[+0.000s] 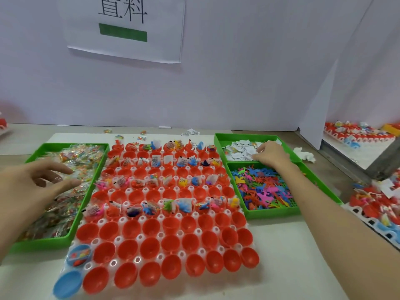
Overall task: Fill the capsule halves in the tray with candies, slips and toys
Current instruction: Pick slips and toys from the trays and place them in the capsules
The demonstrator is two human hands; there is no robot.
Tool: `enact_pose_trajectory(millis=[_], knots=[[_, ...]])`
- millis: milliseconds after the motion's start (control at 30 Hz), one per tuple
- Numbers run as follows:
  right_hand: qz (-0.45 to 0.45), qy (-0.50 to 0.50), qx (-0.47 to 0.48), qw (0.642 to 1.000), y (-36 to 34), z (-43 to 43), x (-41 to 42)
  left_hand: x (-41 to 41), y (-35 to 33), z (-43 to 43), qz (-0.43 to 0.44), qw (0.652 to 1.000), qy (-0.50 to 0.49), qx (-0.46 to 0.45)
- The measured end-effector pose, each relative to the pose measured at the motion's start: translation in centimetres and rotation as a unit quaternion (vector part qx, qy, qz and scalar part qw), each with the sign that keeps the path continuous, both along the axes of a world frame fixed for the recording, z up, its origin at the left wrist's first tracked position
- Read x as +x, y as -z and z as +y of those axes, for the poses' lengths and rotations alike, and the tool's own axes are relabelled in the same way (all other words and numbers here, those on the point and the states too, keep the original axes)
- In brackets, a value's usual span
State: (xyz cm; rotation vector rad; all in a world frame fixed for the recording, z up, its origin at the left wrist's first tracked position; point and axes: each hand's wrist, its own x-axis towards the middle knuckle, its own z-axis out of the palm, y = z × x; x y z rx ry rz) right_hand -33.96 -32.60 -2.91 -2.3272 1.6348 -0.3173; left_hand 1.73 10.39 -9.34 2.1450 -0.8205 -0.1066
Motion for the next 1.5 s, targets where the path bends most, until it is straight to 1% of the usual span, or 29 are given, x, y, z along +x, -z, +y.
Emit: enact_pose_trajectory(millis=[33, 67, 167, 300, 467, 633, 700, 767, 833, 900, 933, 1067, 1100, 1133, 1167, 1200, 1233, 1267, 1300, 1333, 1367, 1433, 1500], knots=[[-0.01, 0.007, -0.006, 1.0, 0.1, -0.1, 0.0, -1.1, -0.6, -0.5, 0.01, 1.0, 0.023, -0.017], [-0.019, 0.011, -0.008, 1.0, 0.1, -0.1, 0.1, -1.8, -1.2, -0.8, 0.02, 0.999, 0.022, -0.016], [-0.036, 0.009, -0.002, 0.999, 0.0, -0.2, 0.1, -3.2, -1.9, -1.5, -0.008, 0.999, 0.016, -0.045], [-0.065, 0.007, -0.019, 0.998, -0.1, -0.2, -0.3, -4.2, -2.6, -1.4, -0.033, 0.998, 0.026, -0.036], [-0.103, -0.003, -0.039, 0.994, 0.1, -0.5, -0.6, -6.5, -3.7, -2.2, -0.069, 0.996, 0.011, -0.063], [-0.078, -0.042, -0.054, 0.995, 0.1, -0.7, -0.8, -7.4, -3.8, -3.1, -0.105, 0.993, 0.02, -0.054], [-0.086, -0.048, -0.061, 0.993, 0.2, -0.4, -0.8, -8.3, -4.2, -3.2, -0.126, 0.99, 0.014, -0.063], [-0.12, -0.031, -0.093, 0.988, 0.1, 0.0, -1.0, -9.2, -4.6, -3.5, -0.13, 0.988, 0.014, -0.086], [-0.175, 0.004, -0.124, 0.977, 0.0, 0.2, -1.2, -9.8, -4.8, -3.7, -0.126, 0.987, 0.015, -0.104], [-0.233, 0.022, -0.131, 0.963, -0.3, 0.2, -1.3, -10.1, -5.0, -3.9, -0.127, 0.986, 0.016, -0.107], [-0.247, 0.017, -0.129, 0.96, -0.5, 0.4, -1.3, -10.2, -5.0, -4.0, -0.124, 0.986, 0.017, -0.11], [-0.223, -0.009, -0.132, 0.966, -1.2, 1.1, -1.4, -11.2, -5.2, -4.4, -0.108, 0.986, 0.014, -0.126], [-0.214, -0.009, -0.136, 0.967, -1.3, 1.3, -1.4, -11.6, -5.3, -4.6, -0.1, 0.987, 0.014, -0.129], [-0.209, -0.009, -0.141, 0.968, -1.4, 1.5, -1.4, -11.9, -5.5, -4.7, -0.066, 0.987, 0.016, -0.145], [-0.208, -0.011, -0.147, 0.967, -1.6, 1.9, -1.2, -12.3, -5.7, -4.8, 0.008, 0.983, 0.025, -0.183], [-0.215, -0.017, -0.153, 0.965, -1.9, 2.5, -1.0, -12.9, -6.2, -4.9, 0.108, 0.965, 0.045, -0.234], [-0.231, -0.025, -0.154, 0.96, -2.2, 3.3, -0.8, -13.5, -6.7, -5.0, 0.205, 0.935, 0.071, -0.28], [-0.253, -0.037, -0.151, 0.955, -2.6, 4.3, -0.4, -14.0, -7.0, -5.0, 0.276, 0.904, 0.098, -0.311], [-0.279, -0.051, -0.142, 0.948, -3.0, 5.5, -0.1, -14.4, -7.2, -5.1, 0.317, 0.882, 0.119, -0.327], [-0.31, -0.07, -0.128, 0.939, -3.4, 6.9, 0.2, -14.8, -7.2, -5.2, 0.342, 0.868, 0.136, -0.333], [-0.344, -0.094, -0.111, 0.928, -3.8, 8.5, 0.5, -15.1, -7.3, -5.3, 0.354, 0.862, 0.149, -0.331], [-0.408, -0.159, -0.07, 0.896, -4.4, 12.3, 1.0, -15.7, -7.2, -5.6, 0.359, 0.863, 0.158, -0.32], [-0.451, -0.219, -0.025, 0.865, -4.5, 15.8, 1.5, -16.1, -7.1, -5.7, 0.366, 0.861, 0.161, -0.315]])
